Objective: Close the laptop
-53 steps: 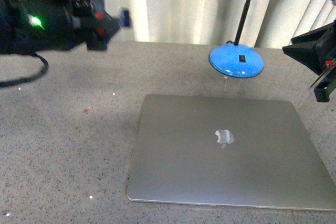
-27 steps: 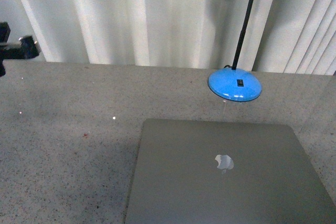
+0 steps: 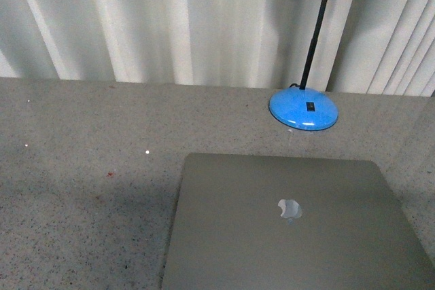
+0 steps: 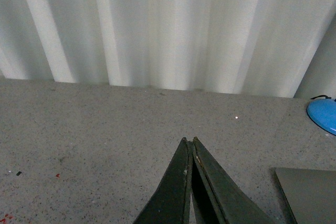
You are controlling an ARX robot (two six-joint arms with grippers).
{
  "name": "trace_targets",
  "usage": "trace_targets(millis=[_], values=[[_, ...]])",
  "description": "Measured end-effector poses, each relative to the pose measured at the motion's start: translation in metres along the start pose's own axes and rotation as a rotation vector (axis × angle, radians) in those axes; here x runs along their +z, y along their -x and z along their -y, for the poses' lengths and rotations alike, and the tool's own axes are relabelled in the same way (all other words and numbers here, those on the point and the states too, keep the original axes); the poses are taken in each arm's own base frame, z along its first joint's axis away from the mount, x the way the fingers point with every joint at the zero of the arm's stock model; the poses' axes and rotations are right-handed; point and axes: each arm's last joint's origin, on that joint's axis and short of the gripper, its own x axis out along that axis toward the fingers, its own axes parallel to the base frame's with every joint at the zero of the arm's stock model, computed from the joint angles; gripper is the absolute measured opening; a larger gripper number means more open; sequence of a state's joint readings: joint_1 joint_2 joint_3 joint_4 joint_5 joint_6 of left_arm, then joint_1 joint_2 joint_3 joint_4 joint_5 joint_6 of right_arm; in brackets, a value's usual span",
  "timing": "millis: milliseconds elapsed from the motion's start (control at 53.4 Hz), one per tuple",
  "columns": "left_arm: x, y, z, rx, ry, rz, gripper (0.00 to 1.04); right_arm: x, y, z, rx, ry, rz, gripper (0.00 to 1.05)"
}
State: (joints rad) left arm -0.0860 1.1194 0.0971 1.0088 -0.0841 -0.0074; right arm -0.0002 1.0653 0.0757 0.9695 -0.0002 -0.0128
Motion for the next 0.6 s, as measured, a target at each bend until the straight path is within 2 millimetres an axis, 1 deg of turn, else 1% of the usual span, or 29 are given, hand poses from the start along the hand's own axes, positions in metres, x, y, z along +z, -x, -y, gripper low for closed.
trace_targets(millis=[75, 168, 299, 412, 599], values=[[0.000, 0.009, -0.007, -0.024, 0.000, -0.002, 0.04, 0.000, 0.008, 0.000, 0.000, -0.001, 0.001, 0.03], [0.000, 0.019, -0.013, 0.006, 0.001, 0.000, 0.04, 0.000, 0.017, 0.000, 0.000, -0.002, 0.002, 0.03], [0.000, 0.027, -0.013, 0.002, 0.001, 0.000, 0.04, 0.000, 0.025, 0.000, 0.000, -0.002, 0.002, 0.03], [0.005, 0.034, -0.013, 0.000, 0.001, 0.018, 0.04, 0.002, 0.033, 0.000, 0.000, -0.002, 0.008, 0.03], [0.009, 0.042, -0.013, 0.000, 0.001, 0.028, 0.04, 0.004, 0.040, 0.000, 0.000, -0.002, 0.014, 0.03]])
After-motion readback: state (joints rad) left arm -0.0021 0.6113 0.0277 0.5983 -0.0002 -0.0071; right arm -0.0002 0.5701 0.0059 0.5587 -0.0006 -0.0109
